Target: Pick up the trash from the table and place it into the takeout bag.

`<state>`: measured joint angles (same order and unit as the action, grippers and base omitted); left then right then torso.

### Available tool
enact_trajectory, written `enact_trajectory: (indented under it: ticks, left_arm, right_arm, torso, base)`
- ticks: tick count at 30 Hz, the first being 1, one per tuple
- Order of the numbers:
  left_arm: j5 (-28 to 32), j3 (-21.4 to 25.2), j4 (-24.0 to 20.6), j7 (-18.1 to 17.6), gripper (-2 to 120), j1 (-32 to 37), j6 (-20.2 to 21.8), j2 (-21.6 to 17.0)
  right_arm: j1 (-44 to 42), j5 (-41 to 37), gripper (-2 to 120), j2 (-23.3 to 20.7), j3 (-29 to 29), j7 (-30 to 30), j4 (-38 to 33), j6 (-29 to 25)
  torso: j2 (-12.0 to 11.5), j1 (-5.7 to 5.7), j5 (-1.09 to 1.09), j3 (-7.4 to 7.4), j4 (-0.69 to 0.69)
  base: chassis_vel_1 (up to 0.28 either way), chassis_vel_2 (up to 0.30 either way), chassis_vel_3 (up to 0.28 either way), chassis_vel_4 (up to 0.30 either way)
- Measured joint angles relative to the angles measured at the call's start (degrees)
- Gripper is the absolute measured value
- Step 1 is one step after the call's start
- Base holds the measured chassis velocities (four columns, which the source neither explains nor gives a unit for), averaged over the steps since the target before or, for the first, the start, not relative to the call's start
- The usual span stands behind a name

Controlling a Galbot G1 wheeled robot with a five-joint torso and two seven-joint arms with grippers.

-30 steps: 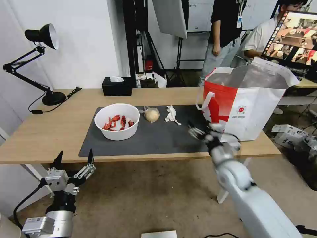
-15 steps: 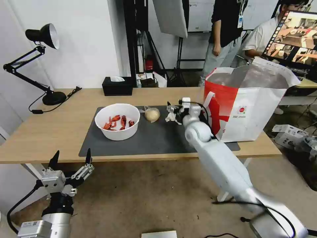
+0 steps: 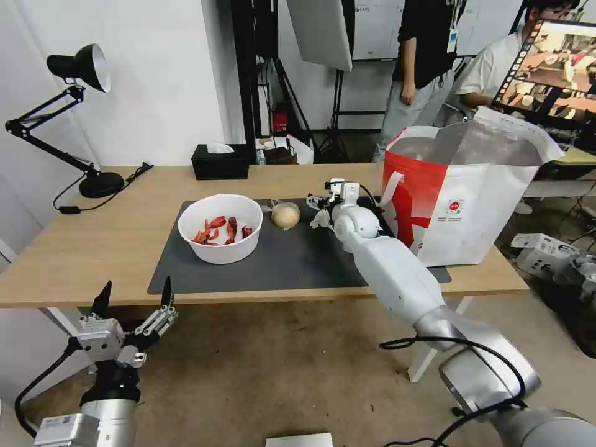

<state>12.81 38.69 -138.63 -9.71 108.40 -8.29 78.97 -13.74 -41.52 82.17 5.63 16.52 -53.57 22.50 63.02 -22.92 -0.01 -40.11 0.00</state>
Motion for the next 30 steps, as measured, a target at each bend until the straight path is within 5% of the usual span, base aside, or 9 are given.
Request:
enact_trajectory:
  ticks: [27,30]
  left_arm:
    - [0.5,-0.7,-1.1,-1.6,100,-0.3,0.5,-0.4]
    - [0.5,-0.7,-1.2,-1.6,100,-0.3,0.5,-0.4]
  right_arm:
    - [-0.3,-3.3,2,0.1,-0.5,2.3,1.7,1.7]
    - [-0.3,-3.3,0,0.0,-0.5,2.3,1.8,1.6]
  torso:
    - [0.0,0.0,0.01,0.0,-0.01]
    - [0.0,0.01,0.0,0.0,0.0]
  base:
    - [0.0,0.0,0.0,0.0]
    - [0.0,0.0,0.0,0.0]
